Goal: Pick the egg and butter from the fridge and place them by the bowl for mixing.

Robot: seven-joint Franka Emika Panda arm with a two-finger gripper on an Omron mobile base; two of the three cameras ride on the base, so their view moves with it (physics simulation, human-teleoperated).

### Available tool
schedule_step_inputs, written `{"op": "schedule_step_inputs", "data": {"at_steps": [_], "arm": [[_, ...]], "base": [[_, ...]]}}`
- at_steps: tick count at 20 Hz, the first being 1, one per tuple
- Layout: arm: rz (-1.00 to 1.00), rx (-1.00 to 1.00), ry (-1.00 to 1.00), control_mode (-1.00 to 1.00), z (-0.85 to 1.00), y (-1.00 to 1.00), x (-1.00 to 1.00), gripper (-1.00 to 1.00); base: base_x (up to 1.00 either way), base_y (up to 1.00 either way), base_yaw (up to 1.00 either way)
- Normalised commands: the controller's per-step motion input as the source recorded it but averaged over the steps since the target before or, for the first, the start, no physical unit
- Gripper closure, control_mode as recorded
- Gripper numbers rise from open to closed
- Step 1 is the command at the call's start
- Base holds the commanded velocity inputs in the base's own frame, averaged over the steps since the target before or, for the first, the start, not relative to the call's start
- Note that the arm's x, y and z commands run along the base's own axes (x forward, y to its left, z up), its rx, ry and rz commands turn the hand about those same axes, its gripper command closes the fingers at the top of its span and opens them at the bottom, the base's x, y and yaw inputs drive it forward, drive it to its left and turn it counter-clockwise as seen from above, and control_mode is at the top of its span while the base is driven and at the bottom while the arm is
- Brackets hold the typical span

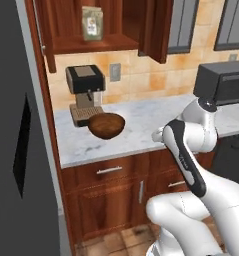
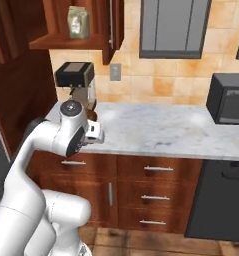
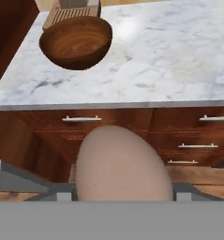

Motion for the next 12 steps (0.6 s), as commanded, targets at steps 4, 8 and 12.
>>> {"op": "schedule_step_inputs", "data": {"at_steps": [4,8,12], "arm": [[0.00,0.00,0.00,1.00,0.00,0.00,0.00,1.00],[0.00,0.00,0.00,1.00,0.00,0.00,0.00,1.00],[0.00,0.00,0.00,1.00,0.00,0.00,0.00,1.00]], "base": [[0.66,-0.15,0.01],[0.55,-0.19,0.00],[0.53,-0.23,0.00]]}}
